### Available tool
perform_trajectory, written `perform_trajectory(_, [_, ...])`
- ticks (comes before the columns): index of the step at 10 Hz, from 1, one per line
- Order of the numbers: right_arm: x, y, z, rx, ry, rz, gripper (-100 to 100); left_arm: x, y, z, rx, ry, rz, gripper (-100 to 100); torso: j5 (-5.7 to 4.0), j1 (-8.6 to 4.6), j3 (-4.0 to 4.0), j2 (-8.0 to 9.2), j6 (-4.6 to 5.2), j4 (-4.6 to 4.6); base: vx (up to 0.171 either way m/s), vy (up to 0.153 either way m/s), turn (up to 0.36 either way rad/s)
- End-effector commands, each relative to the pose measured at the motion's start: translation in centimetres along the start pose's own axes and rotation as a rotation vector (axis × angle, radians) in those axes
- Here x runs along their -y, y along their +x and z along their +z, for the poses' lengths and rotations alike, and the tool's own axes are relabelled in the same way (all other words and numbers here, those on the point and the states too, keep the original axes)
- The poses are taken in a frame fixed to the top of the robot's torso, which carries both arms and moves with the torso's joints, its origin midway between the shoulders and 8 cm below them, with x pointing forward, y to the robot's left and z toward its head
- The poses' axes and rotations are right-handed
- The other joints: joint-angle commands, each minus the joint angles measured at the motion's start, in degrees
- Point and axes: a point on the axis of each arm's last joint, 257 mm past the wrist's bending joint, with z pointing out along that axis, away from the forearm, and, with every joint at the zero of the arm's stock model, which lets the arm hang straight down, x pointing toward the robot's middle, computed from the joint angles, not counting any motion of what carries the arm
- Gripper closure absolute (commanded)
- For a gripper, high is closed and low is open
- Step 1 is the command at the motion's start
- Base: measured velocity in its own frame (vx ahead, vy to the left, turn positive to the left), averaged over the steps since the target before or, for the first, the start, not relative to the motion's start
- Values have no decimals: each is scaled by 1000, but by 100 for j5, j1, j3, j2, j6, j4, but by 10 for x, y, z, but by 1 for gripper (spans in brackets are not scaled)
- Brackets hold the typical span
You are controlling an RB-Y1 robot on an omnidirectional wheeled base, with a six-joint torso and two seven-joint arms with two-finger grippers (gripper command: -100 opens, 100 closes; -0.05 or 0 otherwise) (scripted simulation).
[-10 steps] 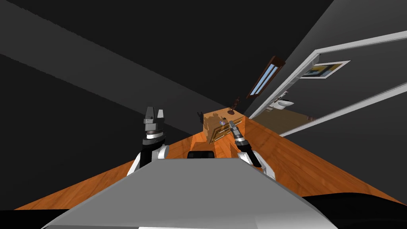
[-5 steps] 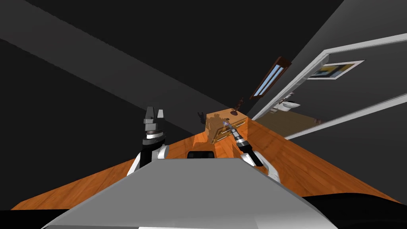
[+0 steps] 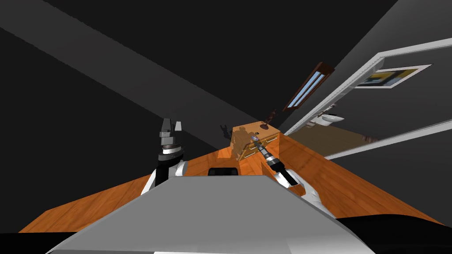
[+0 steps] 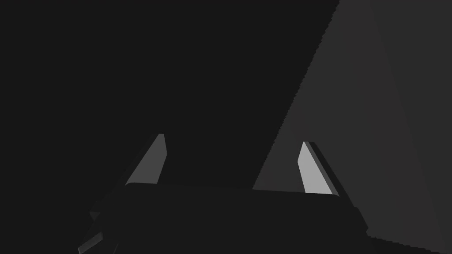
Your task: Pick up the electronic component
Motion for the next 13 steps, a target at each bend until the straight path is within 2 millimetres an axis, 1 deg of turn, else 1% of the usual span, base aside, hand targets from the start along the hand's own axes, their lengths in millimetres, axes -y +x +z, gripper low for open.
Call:
perform_trajectory(1, [17,6,-9,-39,38,-38,-100,0,0,0,0,0,0,0,0,0,0,0,0,0,36,80,46])
perform_trajectory(3, [54,15,-24,-130,109,-126,-100,0,0,0,0,0,0,0,-2,-10,0,0,0,0,66,87,131])
perform_trajectory(4, [66,14,-30,-142,135,-137,-100,0,0,0,0,0,0,0,-2,-6,-8,-14,-2,-3,78,65,40])
perform_trajectory(5, [89,16,-42,-193,180,-188,-100,0,0,0,0,0,0,0,-2,-14,-7,-12,3,-3,82,52,77])
perform_trajectory(6, [106,19,-52,-237,214,-231,-100,0,0,0,0,0,0,0,-4,-19,-8,-13,2,-3,117,60,156])
perform_trajectory(7, [115,16,-58,-246,233,-241,-100,0,0,0,0,0,0,0,-4,-19,-14,-24,-1,-5,88,37,52])
perform_trajectory(8, [115,16,-58,-246,233,-241,-100,0,0,0,0,0,0,0,-4,-24,-11,-17,3,-4,32,11,-16])
perform_trajectory(9, [134,16,-71,-296,271,-293,-100,0,0,0,0,0,0,0,-7,-31,-1,0,3,-1,48,20,83])
perform_trajectory(10, [158,13,-89,-348,325,-345,-100,0,0,0,0,0,0,0,-7,-32,-1,-2,1,0,127,27,151])
perform_trajectory(11, [175,12,-104,-395,361,-392,-100,0,0,0,0,0,0,0,-6,-31,-13,-23,0,-4,168,31,179])
perform_trajectory(12, [195,6,-122,-446,406,-445,-100,0,0,0,0,0,0,0,-6,-29,-23,-40,0,-9,221,-11,125])
perform_trajectory(13, [201,3,-127,-451,423,-451,-100,0,0,0,0,0,0,0,-9,-41,-34,-59,1,-13,167,-11,36])
